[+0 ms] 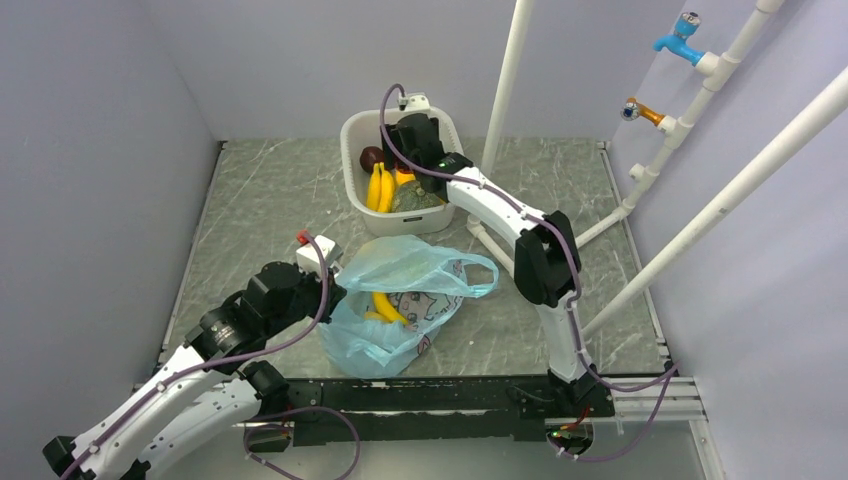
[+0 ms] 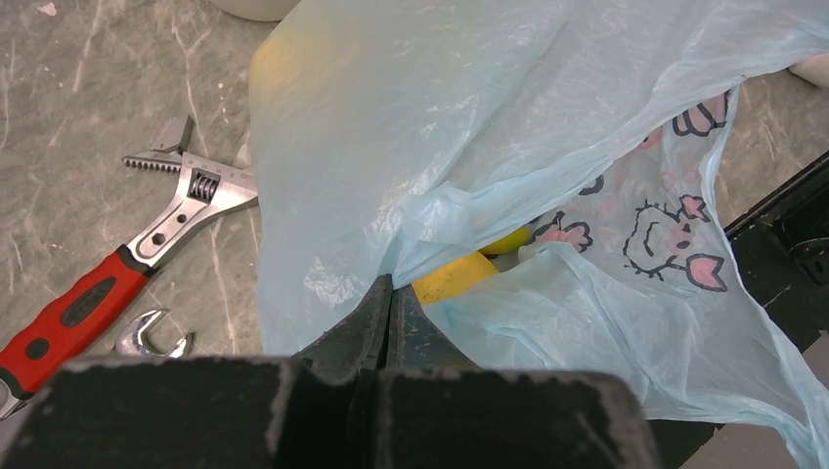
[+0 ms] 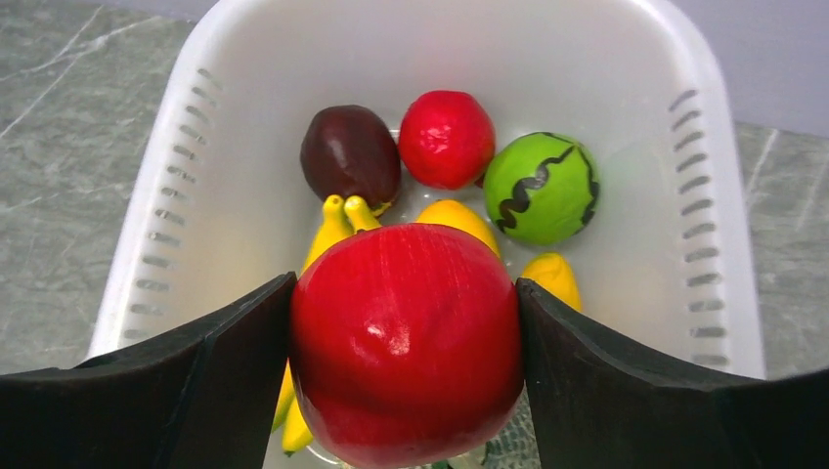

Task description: Take the fake fruits out of the plastic bag

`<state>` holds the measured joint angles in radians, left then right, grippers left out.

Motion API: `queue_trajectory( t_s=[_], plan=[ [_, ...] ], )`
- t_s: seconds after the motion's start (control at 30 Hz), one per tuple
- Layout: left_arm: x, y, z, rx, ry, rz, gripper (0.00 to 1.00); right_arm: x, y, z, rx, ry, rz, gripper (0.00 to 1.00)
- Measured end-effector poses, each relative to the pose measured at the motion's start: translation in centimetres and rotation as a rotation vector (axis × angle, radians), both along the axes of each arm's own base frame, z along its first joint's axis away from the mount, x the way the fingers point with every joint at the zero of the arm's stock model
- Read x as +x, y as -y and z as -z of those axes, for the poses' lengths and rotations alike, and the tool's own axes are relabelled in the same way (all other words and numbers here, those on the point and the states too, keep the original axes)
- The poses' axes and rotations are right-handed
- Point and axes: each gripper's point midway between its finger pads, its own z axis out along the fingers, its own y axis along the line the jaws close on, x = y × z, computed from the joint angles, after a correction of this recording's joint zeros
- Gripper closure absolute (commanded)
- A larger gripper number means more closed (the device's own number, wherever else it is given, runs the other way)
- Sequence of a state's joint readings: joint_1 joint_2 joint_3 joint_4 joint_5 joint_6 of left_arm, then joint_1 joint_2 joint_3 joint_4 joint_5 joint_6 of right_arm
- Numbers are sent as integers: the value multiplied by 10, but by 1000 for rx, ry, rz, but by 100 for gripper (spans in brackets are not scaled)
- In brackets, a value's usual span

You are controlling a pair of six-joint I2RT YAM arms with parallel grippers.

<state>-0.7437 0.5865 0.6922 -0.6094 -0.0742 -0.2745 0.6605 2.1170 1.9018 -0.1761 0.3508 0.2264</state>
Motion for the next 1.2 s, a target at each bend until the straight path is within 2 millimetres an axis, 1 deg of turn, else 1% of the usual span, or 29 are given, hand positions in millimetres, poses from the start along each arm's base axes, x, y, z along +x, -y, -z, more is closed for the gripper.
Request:
queue_trajectory(
  t_s=[0.03, 0.1, 0.2, 0.27, 0.37, 0.43, 0.5, 0.57, 0.63, 0.67, 0.73, 0.8, 0.87, 1.0, 1.1, 1.13, 1.17, 1.2],
  plan=[
    [0, 0, 0, 0, 0, 0, 100, 2, -4, 3, -7, -16, -8, 17],
    [0, 0, -1, -2, 2, 0, 100, 0, -9, 4, -9, -30, -22, 14],
    [0, 0, -1, -2, 2, 0, 100, -9, -13, 4, -11, -47, -41, 4],
    [0, 0, -1, -3, 2, 2, 100, -24, -12, 5, -17, -64, -60, 1],
    [-1, 1, 0, -4, -1, 6, 100, -47, -3, 2, -39, -84, -72, 0],
    [-1, 1, 0, -4, -2, 7, 100, -59, 3, -6, -45, -81, -79, 1],
    [-1, 1, 0, -4, -2, 8, 100, -68, 7, -23, -39, -66, -85, 1],
    [-1, 1, 0, -4, -3, 8, 100, -75, 11, -44, -19, -40, -87, 0],
    [-1, 1, 0, -3, -4, 7, 100, -87, 16, -58, 3, -29, -104, 0],
    [-1, 1, 0, -3, -3, 7, 100, -98, 19, -63, 16, -24, -117, 0],
    [-1, 1, 0, -2, -4, 7, 100, -126, 30, -63, 27, -35, -141, 1],
    [-1, 1, 0, -1, -4, 6, 100, -166, 36, -58, 28, -52, -187, 1],
    [-1, 1, 0, -3, -2, 6, 100, -207, 33, -56, 32, -60, -261, 5],
    [-1, 1, -1, -6, 0, 7, 100, -291, 27, -52, 67, -79, -463, 19],
    [-1, 1, -1, -7, 0, 9, 100, -338, 32, -53, 117, -76, -599, 27],
    [-2, 2, -1, -8, -1, 12, 100, -353, 34, -54, 131, -67, -638, 32],
    [-2, 2, -1, -8, -2, 13, 100, -367, 34, -56, 149, -57, -683, 42],
    [-2, 2, -1, -9, -2, 15, 100, -378, 33, -57, 163, -47, -717, 48]
  ],
)
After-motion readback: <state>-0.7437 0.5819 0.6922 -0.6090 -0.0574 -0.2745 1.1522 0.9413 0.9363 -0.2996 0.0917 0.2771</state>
